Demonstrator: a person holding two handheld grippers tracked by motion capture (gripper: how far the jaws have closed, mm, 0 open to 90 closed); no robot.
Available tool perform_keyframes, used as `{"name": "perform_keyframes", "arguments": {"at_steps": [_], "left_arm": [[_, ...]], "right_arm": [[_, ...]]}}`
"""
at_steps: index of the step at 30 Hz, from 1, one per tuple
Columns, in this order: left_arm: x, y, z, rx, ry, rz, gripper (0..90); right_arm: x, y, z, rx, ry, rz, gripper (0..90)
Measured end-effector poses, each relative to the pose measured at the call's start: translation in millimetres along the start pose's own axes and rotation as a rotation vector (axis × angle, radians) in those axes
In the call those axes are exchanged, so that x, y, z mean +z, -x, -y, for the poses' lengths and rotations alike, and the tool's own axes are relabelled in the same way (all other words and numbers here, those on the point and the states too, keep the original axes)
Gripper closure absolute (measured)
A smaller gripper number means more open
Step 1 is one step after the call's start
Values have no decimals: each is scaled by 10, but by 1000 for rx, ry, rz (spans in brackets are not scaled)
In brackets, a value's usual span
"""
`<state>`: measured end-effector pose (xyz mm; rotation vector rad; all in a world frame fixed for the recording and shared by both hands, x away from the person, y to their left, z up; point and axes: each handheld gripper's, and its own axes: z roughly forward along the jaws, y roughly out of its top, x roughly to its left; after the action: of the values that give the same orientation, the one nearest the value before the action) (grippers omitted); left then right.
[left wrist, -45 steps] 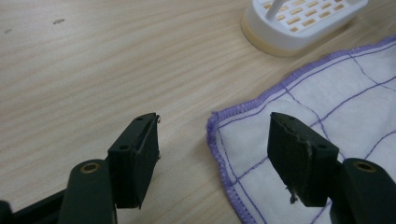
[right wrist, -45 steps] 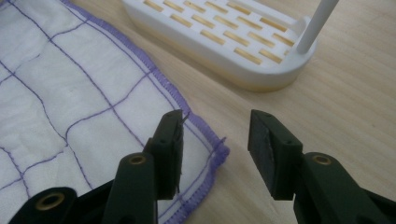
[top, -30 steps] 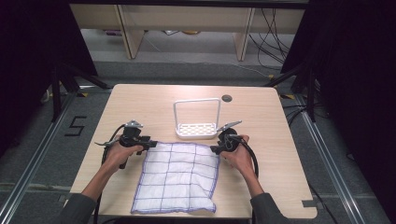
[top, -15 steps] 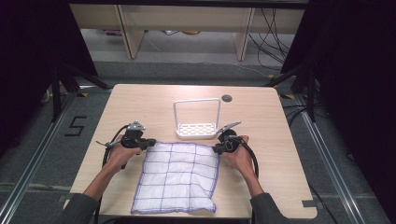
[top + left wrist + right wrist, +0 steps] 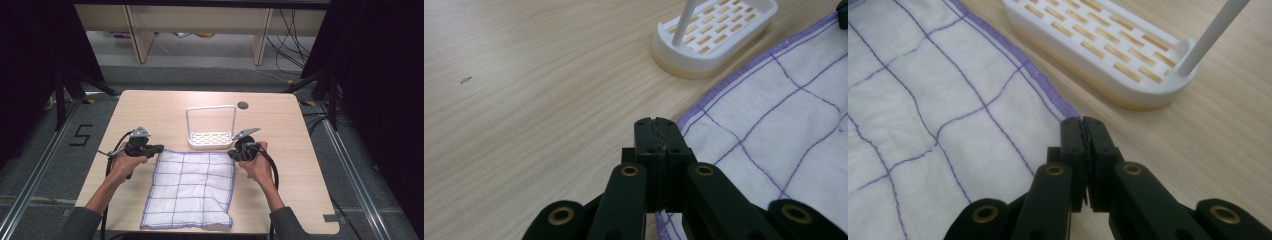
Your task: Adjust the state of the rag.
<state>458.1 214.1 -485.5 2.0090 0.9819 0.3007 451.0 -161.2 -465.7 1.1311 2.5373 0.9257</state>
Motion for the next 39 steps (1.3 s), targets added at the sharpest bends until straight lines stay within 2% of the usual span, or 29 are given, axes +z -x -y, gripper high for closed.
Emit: {"name": "perform_keyframes", "arguments": {"at_steps": [1,2,3,4,5,7,9,10,11,12,16,19,20,21,22,24,26,29,30,31,32,33,34,35,37,38,39], "left_arm": [[-28,-6,-14,22,-12,3,887],[-45,5,-22,26,-7,0,887],[-49,26,-28,10,15,5,888],[-76,31,-42,12,18,11,888],[-101,25,-53,24,14,8,889],[-145,29,-87,25,32,3,889],[-200,25,-143,27,37,10,890],[-234,36,-179,17,63,4,890],[-264,22,-205,29,61,15,890],[-289,29,-238,19,80,13,890],[-412,8,-366,30,104,4,890],[-483,30,-389,29,117,9,889],[-492,40,-381,33,120,16,889],[-512,72,-360,39,118,21,890],[-524,107,-334,46,119,27,890],[-560,174,-263,64,120,46,890],[-608,228,-189,79,120,66,889],[-721,282,-54,95,123,72,889],[-767,287,-15,94,124,71,889],[-808,293,28,84,136,73,889],[-853,302,82,79,140,81,889],[-883,313,113,81,134,83,889],[-908,339,160,81,135,89,889],[-927,368,206,92,127,89,889],[-939,428,296,100,119,97,889],[-935,463,339,105,113,104,889],[-932,482,379,118,101,112,889]], "right_arm": [[-10,-3,-3,-7,5,4,888],[-38,-12,-12,-2,10,2,889],[-59,-25,-16,6,17,-2,889],[-74,-26,-19,-5,25,4,889],[-104,-40,-31,10,37,-8,889],[-164,-37,-63,-5,39,-4,889],[-209,-40,-118,-21,76,4,890],[-250,-45,-146,-16,65,1,890],[-283,-50,-189,-28,76,10,890],[-309,-56,-218,-30,77,12,890],[-431,-48,-369,-58,95,8,890],[-478,-35,-428,-73,132,23,890],[-520,-37,-438,-80,113,14,890],[-524,-29,-432,-108,123,14,890],[-524,-51,-400,-102,143,23,890],[-556,-76,-341,-109,132,11,889],[-569,-116,-251,-120,152,3,890],[-647,-170,-122,-135,139,-11,889],[-652,-188,-80,-152,166,-12,889],[-684,-222,-40,-147,166,-10,889],[-712,-240,-12,-164,160,-23,890],[-733,-286,31,-175,160,-27,889],[-744,-326,57,-167,155,-29,889],[-751,-353,85,-196,155,-28,889],[-755,-434,157,-210,146,-42,889],[-748,-460,183,-209,157,-33,889],[-746,-487,219,-211,149,-49,889]]}}
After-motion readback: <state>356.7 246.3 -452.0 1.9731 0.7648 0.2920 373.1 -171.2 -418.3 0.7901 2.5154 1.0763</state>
